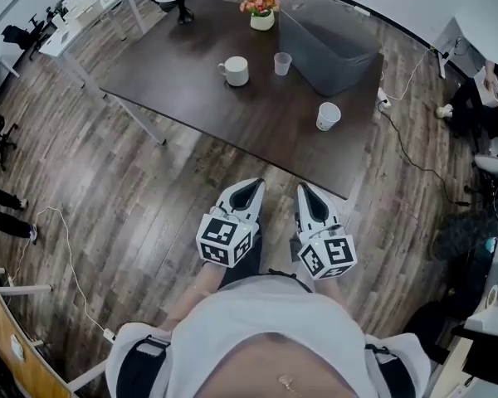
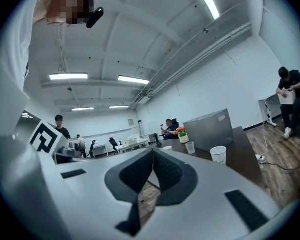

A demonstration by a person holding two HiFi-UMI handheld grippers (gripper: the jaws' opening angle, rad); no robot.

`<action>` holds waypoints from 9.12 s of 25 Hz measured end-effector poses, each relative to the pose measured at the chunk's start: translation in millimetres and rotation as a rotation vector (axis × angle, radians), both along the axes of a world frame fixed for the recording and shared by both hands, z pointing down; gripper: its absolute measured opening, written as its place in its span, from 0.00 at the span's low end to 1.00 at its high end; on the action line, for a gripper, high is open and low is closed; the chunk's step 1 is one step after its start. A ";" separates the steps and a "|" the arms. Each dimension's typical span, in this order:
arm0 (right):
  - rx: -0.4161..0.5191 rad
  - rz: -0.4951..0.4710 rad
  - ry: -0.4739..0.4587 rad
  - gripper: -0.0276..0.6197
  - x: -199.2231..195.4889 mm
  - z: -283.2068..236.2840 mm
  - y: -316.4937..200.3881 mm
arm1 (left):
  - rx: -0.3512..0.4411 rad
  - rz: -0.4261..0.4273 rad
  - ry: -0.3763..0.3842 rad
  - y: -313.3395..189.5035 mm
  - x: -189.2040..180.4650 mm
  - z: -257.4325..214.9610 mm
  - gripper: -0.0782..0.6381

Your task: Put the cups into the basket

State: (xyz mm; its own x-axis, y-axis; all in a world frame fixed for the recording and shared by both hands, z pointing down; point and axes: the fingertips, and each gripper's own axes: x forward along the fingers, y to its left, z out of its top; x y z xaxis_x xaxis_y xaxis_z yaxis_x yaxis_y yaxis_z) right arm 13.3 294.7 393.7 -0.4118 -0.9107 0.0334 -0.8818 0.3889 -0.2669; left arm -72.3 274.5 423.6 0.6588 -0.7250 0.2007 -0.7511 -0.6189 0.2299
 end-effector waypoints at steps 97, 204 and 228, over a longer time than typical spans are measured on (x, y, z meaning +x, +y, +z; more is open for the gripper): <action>-0.562 -0.011 0.422 0.62 136.5 153.9 -269.3 | -0.239 0.337 -0.088 -269.9 166.2 88.2 0.12; -0.421 -0.448 0.599 0.62 119.0 -18.3 -576.2 | 0.166 0.338 -0.013 -559.3 153.5 -101.0 0.12; -0.494 -0.511 0.642 0.62 123.8 112.1 -659.0 | 0.124 0.299 0.045 -566.1 134.3 -79.8 0.12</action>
